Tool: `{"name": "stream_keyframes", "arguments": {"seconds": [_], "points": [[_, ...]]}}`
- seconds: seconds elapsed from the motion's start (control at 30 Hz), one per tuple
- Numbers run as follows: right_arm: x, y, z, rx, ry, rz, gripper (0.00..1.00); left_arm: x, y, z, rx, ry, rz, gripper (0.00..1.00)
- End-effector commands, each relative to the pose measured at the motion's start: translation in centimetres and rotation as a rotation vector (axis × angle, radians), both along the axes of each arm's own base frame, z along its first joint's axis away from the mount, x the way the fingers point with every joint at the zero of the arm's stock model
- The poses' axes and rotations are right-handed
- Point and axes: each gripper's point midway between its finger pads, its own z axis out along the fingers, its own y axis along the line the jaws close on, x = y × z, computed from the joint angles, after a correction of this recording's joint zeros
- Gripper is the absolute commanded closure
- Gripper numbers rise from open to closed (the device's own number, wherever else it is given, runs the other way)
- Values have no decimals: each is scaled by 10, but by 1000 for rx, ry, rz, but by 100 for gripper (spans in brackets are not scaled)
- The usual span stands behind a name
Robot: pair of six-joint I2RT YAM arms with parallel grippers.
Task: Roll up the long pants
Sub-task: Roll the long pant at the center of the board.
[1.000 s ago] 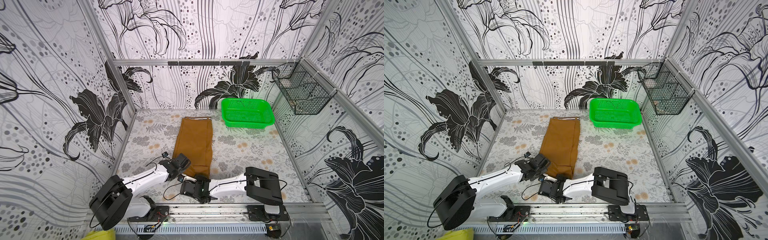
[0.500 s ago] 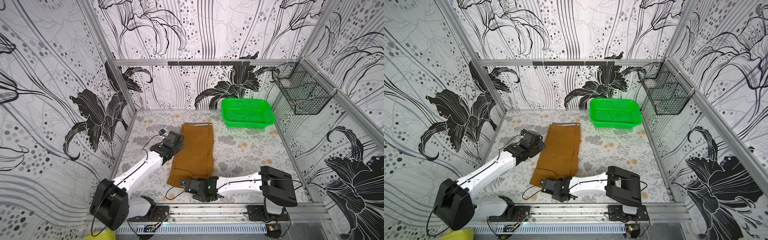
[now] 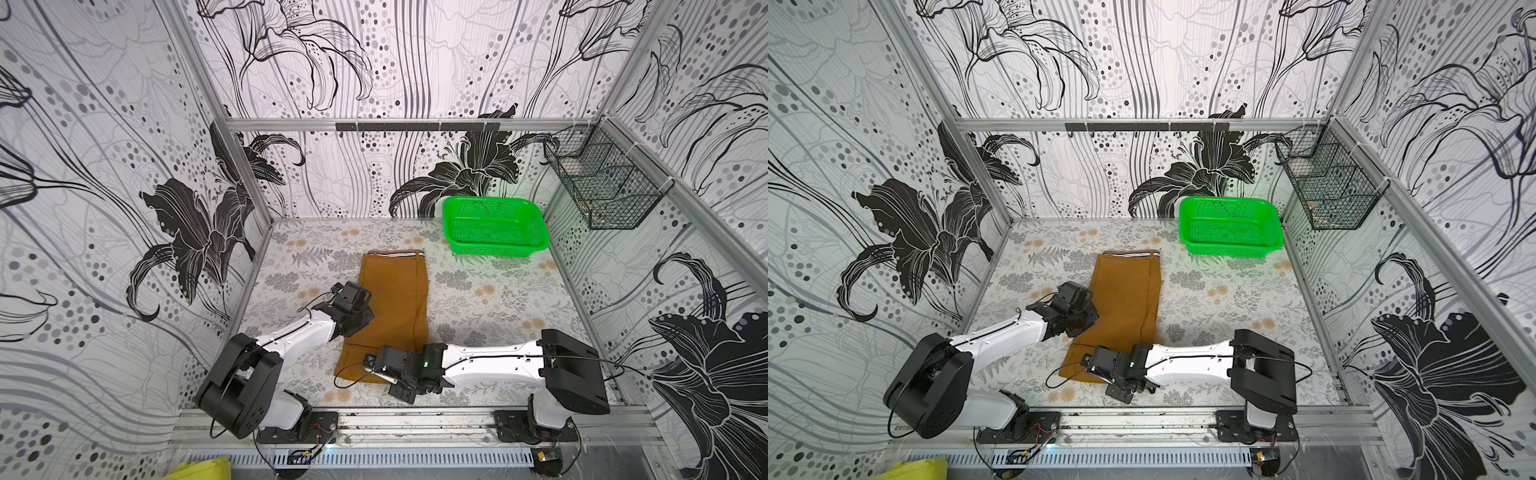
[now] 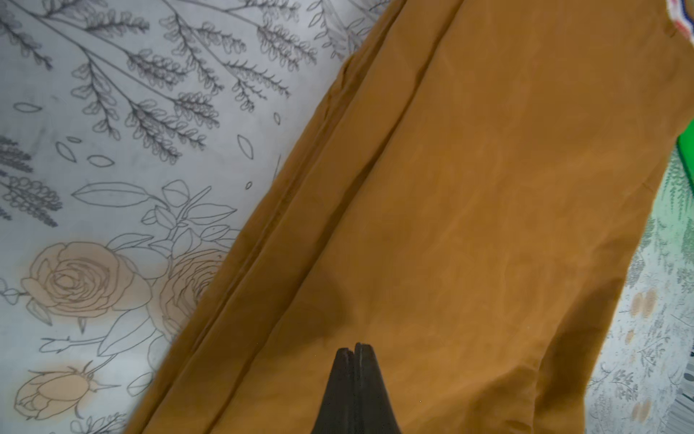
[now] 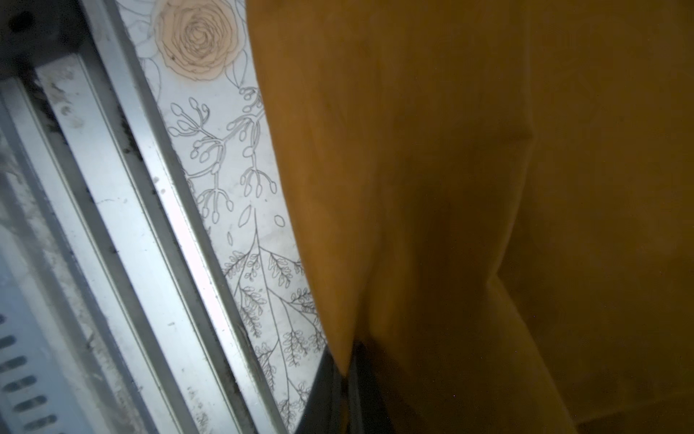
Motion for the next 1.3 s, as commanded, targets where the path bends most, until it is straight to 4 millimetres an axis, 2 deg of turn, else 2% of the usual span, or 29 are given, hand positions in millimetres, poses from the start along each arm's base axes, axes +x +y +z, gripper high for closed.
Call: {"name": "stream_keyframes", "arguments": {"seconds": [0.0, 0.1, 0.27, 0.53, 0.63, 0.83, 0.9, 0.97, 1.03, 1.27], "points": [[-7, 10, 36, 107, 88, 19, 100, -6, 4, -11, 15, 10, -3, 100], [-10, 14, 52, 160, 161, 40, 100, -13, 11, -17, 51, 31, -8, 100], [-31, 25, 72, 200, 290, 119, 100, -21, 21, -21, 103, 51, -17, 100], [-51, 27, 67, 194, 420, 143, 100, -17, 32, -18, 184, 42, -33, 100], [-51, 22, 58, 174, 427, 128, 100, -4, 31, -6, 181, 5, -32, 100], [-53, 19, 48, 185, 446, 94, 100, 25, 14, 31, 150, -74, -69, 100], [-52, 18, 46, 190, 444, 85, 100, 31, 11, 35, 144, -86, -81, 100], [-51, 18, 46, 200, 436, 78, 100, 32, 8, 30, 147, -75, -90, 100], [-50, 17, 47, 209, 429, 70, 100, 31, 6, 16, 138, -47, -94, 100], [-40, 19, 44, 228, 425, 36, 100, 5, -5, -43, 68, 80, -100, 100]]}}
